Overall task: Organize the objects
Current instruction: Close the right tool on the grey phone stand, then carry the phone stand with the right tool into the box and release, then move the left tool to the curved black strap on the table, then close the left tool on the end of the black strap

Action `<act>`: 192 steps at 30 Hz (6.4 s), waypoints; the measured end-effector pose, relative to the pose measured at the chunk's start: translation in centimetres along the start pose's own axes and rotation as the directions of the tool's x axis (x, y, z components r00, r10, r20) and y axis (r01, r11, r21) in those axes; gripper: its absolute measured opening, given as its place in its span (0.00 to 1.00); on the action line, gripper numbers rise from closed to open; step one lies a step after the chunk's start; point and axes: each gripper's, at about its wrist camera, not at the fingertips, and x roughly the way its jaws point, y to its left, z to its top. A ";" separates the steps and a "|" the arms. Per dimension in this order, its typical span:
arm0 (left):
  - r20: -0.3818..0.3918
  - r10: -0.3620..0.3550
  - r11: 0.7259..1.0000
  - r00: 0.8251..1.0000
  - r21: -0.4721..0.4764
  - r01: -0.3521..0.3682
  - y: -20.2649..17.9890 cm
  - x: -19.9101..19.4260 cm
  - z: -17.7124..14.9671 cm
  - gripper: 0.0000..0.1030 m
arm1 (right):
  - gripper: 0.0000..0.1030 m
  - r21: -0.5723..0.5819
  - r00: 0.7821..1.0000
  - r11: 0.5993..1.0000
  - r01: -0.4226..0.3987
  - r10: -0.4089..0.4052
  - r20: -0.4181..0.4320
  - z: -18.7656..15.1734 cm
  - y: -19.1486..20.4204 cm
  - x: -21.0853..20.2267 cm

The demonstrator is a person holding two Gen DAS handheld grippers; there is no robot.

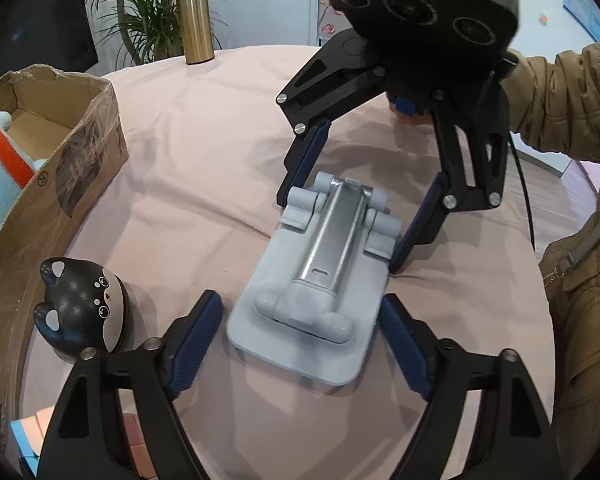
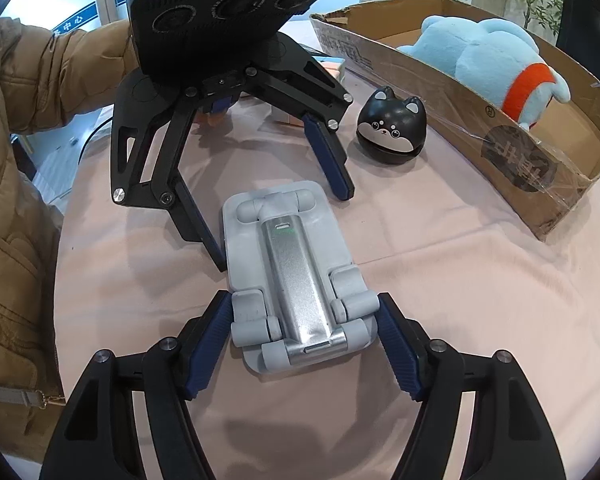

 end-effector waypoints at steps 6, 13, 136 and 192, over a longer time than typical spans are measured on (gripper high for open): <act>0.009 0.004 1.000 1.000 0.005 -0.004 -0.3 -0.2 -0.1 0.72 | 0.68 0.011 1.000 1.000 -0.007 0.007 0.000 -0.4 0.0 -0.5; 0.015 0.006 1.000 1.000 0.003 -0.006 -0.4 -0.1 0.2 0.71 | 0.68 0.021 1.000 1.000 0.005 -0.005 0.011 -0.3 0.0 -0.3; 0.016 0.207 0.922 0.978 -0.336 -0.190 2.5 -16.9 -23.0 0.82 | 0.69 0.070 0.987 0.990 -0.123 0.114 0.112 18.7 11.8 10.3; -0.001 0.174 0.840 0.985 -0.522 -0.149 1.1 -18.0 -25.6 0.29 | 0.28 0.270 0.901 0.860 -0.434 0.406 0.155 20.4 6.6 12.9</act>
